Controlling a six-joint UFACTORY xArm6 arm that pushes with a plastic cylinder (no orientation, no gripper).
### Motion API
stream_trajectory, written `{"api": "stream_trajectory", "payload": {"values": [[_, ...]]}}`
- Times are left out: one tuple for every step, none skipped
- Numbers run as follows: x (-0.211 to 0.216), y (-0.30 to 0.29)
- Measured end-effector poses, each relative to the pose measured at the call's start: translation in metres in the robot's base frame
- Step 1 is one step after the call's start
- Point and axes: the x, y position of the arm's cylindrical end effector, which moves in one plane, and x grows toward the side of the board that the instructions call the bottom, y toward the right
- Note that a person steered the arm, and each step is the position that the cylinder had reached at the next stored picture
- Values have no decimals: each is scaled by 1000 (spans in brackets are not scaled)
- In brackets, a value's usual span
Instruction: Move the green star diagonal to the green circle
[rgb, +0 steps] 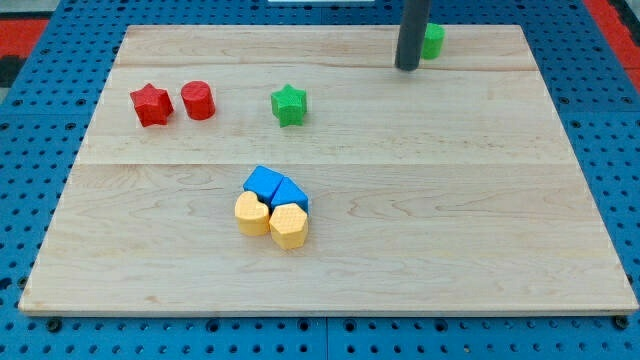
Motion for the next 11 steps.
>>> {"api": "stream_trajectory", "payload": {"values": [[66, -44], [90, -112], [74, -157], [57, -160], [48, -159], [48, -200], [25, -186], [10, -163], [11, -113], [21, -114], [40, -120]]}}
